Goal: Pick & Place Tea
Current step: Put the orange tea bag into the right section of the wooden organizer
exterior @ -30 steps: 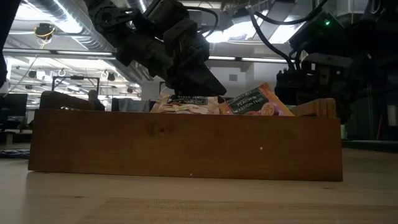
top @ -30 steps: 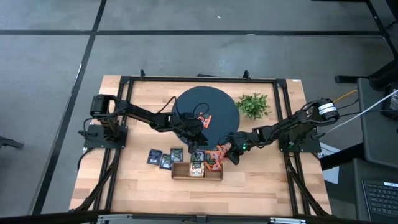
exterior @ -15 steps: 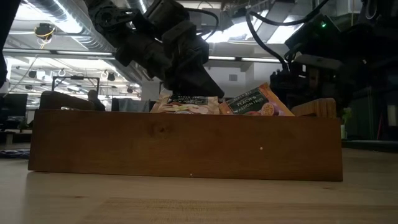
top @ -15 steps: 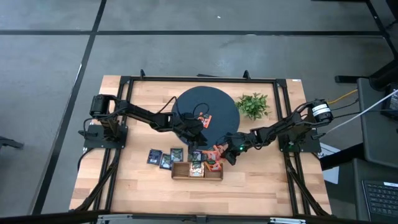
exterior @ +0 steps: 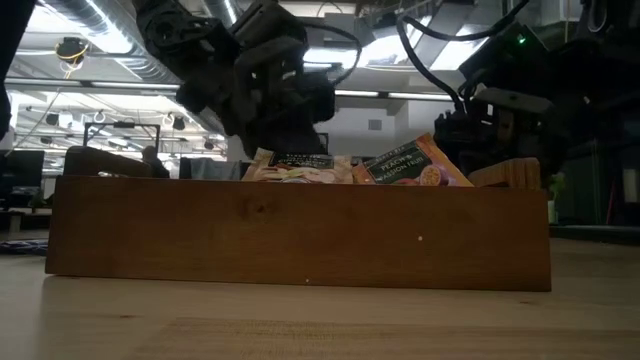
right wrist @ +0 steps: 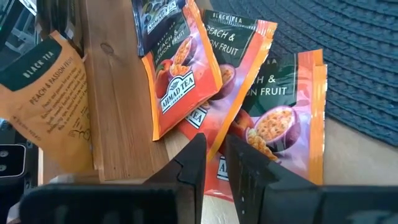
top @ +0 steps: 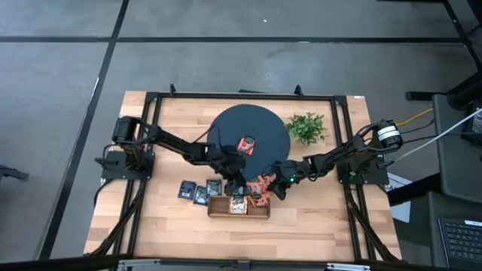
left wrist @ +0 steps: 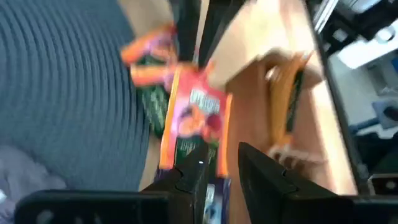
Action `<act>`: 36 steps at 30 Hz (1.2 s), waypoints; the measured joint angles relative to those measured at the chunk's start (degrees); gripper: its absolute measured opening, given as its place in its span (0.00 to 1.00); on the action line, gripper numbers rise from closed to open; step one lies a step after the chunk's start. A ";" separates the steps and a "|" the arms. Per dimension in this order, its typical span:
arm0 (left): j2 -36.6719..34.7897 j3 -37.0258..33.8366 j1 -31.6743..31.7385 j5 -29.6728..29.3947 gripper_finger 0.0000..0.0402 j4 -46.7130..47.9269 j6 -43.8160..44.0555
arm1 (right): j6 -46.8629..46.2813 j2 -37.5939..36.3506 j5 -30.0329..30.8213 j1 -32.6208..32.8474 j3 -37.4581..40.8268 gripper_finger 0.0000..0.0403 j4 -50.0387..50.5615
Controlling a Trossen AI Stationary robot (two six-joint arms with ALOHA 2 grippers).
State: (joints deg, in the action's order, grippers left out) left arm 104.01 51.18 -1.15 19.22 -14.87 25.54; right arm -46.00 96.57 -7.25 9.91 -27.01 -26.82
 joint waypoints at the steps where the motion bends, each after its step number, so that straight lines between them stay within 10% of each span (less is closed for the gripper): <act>1: 0.56 -0.02 -0.33 -0.08 0.20 0.03 0.05 | 0.00 0.01 0.06 -0.02 0.03 0.16 -0.31; 28: 8.35 0.19 -1.04 -3.62 0.08 -2.35 0.13 | 5.23 0.22 -5.99 -2.25 -5.20 0.16 5.56; 36: 8.46 0.06 -1.00 -4.35 0.05 -2.95 0.22 | 5.52 -0.04 -8.28 -4.03 -5.34 0.31 7.77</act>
State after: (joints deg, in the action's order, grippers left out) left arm 112.46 51.24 -2.15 14.87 -17.82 25.76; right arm -40.48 96.53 -15.53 5.89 -32.35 -19.05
